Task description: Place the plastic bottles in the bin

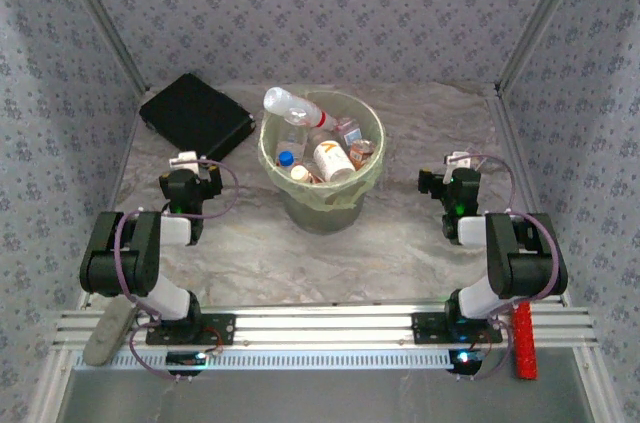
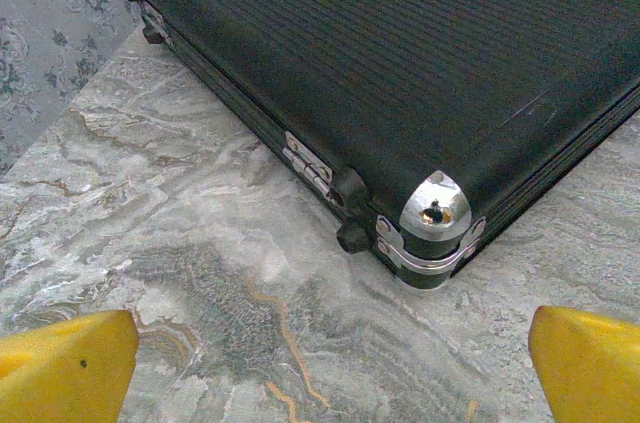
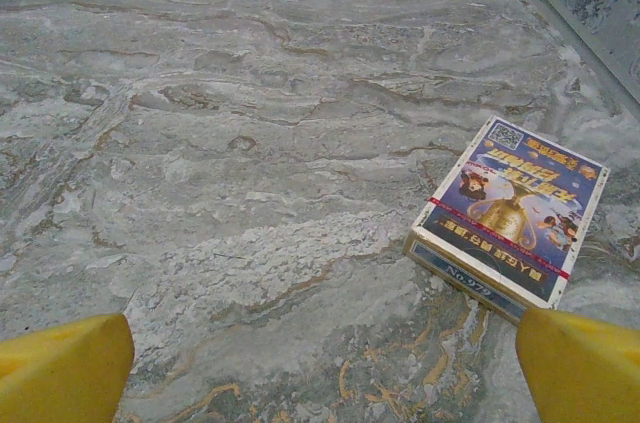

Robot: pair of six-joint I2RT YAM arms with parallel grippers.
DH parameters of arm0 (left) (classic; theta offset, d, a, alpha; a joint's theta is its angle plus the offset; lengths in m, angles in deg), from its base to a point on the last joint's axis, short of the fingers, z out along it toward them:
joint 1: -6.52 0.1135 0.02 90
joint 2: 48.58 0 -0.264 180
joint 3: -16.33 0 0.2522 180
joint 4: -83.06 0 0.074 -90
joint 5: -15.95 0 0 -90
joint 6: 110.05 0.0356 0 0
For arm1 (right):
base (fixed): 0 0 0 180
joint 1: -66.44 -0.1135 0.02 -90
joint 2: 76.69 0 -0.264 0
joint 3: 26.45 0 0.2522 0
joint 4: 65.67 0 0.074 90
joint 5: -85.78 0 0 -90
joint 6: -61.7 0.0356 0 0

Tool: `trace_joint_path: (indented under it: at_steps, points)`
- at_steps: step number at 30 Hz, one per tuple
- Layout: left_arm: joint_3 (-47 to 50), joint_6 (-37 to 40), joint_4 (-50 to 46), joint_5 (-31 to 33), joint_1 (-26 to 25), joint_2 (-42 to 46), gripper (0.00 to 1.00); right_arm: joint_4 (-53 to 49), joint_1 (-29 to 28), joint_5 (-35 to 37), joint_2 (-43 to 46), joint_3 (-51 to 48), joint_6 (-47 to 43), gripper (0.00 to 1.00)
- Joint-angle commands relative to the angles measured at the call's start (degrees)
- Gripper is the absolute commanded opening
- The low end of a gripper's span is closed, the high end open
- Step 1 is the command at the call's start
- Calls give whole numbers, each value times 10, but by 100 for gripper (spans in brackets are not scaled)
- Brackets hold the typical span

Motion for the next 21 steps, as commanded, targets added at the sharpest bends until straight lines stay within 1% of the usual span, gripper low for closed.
trace_joint_path:
  at_steps: [1,21]
  points:
    - [1,-3,22,-9,4,-2,100,16,3,-4,-5,0,-10,100]
    - [1,-3,21,-9,5,-1,100,14,5,-6,-6,2,-10,100]
